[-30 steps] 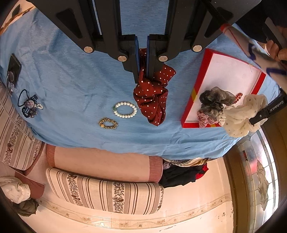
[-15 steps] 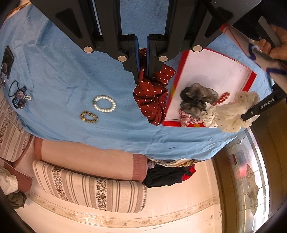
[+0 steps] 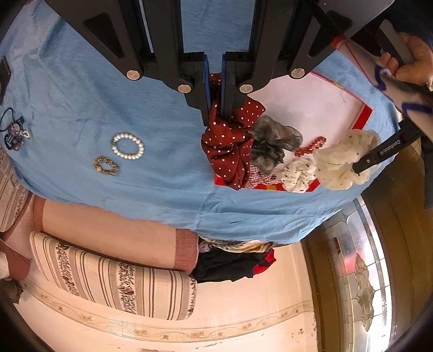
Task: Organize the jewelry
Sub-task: 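Lower white sheer scrunchie into tray while right tool lowers red polka-dot scrunchie beside it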
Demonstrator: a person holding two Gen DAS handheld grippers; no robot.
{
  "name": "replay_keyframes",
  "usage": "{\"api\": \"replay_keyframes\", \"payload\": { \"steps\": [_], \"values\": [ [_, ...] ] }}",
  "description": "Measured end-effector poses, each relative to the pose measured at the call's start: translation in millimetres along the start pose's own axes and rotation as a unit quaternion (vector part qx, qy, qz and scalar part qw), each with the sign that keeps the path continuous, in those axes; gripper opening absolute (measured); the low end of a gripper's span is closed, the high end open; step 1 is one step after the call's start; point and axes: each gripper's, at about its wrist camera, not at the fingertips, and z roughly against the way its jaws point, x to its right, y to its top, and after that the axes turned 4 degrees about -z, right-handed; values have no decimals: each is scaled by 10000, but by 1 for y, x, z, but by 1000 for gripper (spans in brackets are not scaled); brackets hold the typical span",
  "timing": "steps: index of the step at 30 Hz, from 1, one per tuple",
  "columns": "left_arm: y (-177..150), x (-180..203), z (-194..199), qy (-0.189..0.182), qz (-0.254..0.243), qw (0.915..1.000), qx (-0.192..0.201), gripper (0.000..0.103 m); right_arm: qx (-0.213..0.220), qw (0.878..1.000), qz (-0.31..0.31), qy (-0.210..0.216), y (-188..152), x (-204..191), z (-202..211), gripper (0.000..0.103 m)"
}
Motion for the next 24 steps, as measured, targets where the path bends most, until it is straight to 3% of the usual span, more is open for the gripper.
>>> {"api": "replay_keyframes", "payload": {
  "steps": [14,24],
  "values": [
    [-3,-25,-12,136,356,9990,-233,16,-121,9990,32,439,13,-25,-17,7],
    [-8,-18,-19,105,158,9988,-450,16,-472,9948,127,894,2,-56,-41,7]
  ]
}}
